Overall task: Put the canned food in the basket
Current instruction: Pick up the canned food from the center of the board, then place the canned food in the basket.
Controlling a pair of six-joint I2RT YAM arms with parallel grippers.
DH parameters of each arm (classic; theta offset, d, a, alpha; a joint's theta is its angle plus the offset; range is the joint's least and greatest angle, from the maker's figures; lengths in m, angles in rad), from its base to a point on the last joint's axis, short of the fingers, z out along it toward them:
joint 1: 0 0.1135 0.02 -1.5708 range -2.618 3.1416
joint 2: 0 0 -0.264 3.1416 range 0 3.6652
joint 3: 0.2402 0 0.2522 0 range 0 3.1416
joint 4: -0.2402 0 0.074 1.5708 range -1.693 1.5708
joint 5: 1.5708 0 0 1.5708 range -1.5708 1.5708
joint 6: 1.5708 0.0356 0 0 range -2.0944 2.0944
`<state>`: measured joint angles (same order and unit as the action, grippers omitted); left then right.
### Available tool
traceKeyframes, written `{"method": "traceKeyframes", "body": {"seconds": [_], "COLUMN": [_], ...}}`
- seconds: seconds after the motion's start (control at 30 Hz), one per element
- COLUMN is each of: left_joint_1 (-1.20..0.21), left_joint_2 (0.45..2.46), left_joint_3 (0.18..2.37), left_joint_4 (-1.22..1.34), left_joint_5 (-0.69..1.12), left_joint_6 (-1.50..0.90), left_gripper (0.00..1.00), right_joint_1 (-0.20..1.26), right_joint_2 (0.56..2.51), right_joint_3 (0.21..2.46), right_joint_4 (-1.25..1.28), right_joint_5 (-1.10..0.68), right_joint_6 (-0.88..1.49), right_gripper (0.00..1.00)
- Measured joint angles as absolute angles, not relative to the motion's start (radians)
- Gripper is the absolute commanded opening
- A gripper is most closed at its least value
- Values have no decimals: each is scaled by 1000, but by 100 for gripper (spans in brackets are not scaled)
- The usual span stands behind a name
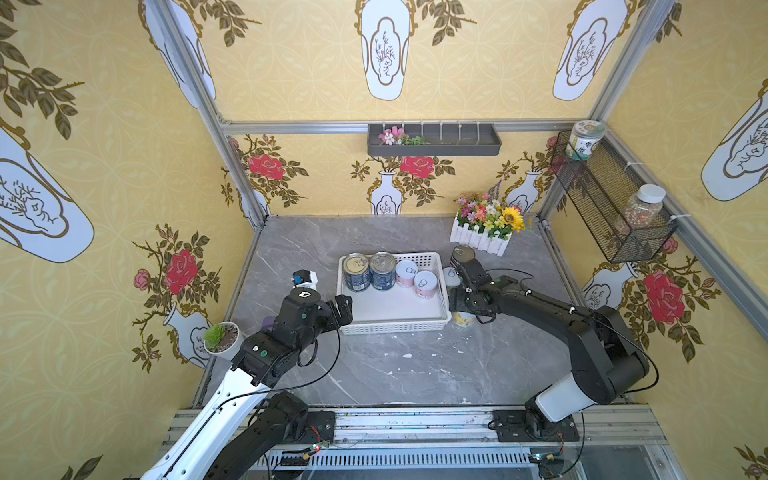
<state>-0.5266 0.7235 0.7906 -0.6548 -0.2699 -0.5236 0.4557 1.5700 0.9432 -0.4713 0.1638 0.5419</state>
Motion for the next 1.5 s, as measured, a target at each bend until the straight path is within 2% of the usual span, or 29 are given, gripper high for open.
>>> {"method": "traceKeyframes", "body": {"seconds": [0.27,1.07,1.37,1.5], "left_joint_1": [-527,-527,-527,-527], "left_joint_2": [723,756,763,768], "left_joint_3": [791,791,791,791], "left_joint_4": [-655,-655,-658,-658], "left_joint_5": [-270,-270,-273,-274], "left_joint_6": [-524,-523,-523,-523], "left_gripper": [100,100,100,100], "right_joint_1": [456,457,490,570], "right_joint_2": [1564,1443,1443,1393], "right_joint_3": [942,947,1154,1213], "right_joint_4": [-476,-519,-623,-676], "right_joint_5": [161,220,313,360], "right_joint_6": [532,510,488,466], "right_gripper": [76,71,70,70]}}
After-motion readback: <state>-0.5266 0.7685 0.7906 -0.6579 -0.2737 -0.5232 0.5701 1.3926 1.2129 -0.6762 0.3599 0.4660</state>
